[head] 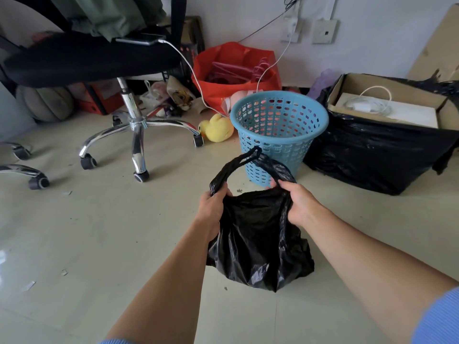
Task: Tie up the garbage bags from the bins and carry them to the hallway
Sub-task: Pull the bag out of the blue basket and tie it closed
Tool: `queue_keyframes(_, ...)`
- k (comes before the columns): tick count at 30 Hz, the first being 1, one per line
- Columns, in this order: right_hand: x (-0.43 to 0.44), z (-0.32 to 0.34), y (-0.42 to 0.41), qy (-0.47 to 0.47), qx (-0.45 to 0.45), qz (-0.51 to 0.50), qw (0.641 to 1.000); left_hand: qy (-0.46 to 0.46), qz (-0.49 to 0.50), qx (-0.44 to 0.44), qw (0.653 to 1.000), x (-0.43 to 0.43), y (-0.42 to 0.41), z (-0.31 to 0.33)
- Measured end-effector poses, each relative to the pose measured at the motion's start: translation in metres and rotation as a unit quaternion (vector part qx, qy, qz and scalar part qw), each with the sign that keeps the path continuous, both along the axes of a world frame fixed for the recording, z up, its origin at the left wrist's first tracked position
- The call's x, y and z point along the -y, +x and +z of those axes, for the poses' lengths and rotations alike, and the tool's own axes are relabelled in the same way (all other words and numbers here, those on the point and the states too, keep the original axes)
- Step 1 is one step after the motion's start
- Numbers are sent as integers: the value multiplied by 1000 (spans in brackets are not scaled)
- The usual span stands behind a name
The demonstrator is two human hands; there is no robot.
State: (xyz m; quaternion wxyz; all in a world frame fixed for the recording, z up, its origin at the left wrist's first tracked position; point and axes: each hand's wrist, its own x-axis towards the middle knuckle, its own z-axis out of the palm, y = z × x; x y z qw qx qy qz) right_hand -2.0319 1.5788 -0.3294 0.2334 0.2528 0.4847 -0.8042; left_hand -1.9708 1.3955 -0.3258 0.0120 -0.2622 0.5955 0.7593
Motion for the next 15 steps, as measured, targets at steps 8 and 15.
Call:
queue_keyframes(8,13,-12,12,338,-35,186,922,-356,-193,-104,909,-22,-7,-5)
queue_keyframes(15,-5,-4,2,173,-36,325,929,-499,-272,-29,823,-11,1,-15)
